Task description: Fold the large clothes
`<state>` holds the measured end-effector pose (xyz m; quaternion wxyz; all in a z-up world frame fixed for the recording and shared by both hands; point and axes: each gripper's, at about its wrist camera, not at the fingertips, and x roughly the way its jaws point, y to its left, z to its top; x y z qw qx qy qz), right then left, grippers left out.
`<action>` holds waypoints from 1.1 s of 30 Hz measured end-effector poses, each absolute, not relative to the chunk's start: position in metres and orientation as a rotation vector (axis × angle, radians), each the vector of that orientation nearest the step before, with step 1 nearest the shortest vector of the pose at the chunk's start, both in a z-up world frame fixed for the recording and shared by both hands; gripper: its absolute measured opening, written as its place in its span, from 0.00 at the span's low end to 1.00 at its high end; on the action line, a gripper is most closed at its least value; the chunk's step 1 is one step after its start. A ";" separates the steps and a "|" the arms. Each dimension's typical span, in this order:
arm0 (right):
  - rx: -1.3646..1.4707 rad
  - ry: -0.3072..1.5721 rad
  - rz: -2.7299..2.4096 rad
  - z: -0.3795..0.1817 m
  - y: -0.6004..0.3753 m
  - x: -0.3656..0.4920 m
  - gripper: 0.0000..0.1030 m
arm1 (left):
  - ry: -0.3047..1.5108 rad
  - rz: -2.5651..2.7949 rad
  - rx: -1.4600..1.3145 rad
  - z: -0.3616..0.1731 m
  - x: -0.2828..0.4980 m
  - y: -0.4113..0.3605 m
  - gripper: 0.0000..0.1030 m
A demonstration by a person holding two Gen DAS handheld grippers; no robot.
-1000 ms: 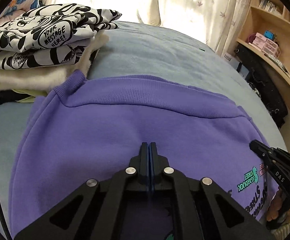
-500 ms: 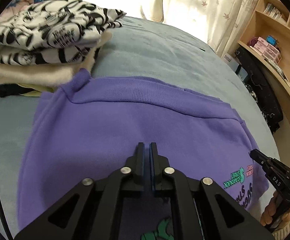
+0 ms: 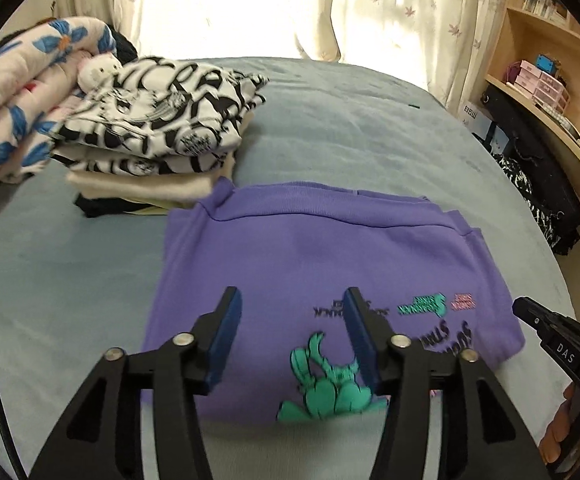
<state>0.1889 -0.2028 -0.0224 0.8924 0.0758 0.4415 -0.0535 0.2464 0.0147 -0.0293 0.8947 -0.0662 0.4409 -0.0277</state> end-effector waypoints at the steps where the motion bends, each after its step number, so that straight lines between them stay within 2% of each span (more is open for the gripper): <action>1: 0.149 0.909 -0.117 -0.016 -0.198 0.182 0.08 | 0.908 -0.051 -0.138 -0.022 0.238 0.016 0.58; 9: 0.087 0.848 -0.095 0.012 -0.168 0.139 0.08 | 0.900 -0.048 -0.179 -0.001 0.186 0.026 0.59; 17: 0.069 0.834 -0.099 -0.003 -0.144 0.112 0.08 | 0.933 -0.035 -0.237 -0.025 0.147 0.036 0.59; 24: 0.093 0.842 -0.103 -0.039 -0.138 0.097 0.08 | 1.016 -0.131 -0.454 -0.085 0.135 0.061 0.59; 29: 0.134 0.860 -0.065 -0.056 -0.135 0.097 0.08 | 1.005 -0.224 -0.772 -0.141 0.134 0.088 0.59; 33: 0.121 0.860 -0.034 -0.064 -0.127 0.102 0.08 | 0.974 -0.206 -0.864 -0.174 0.146 0.099 0.58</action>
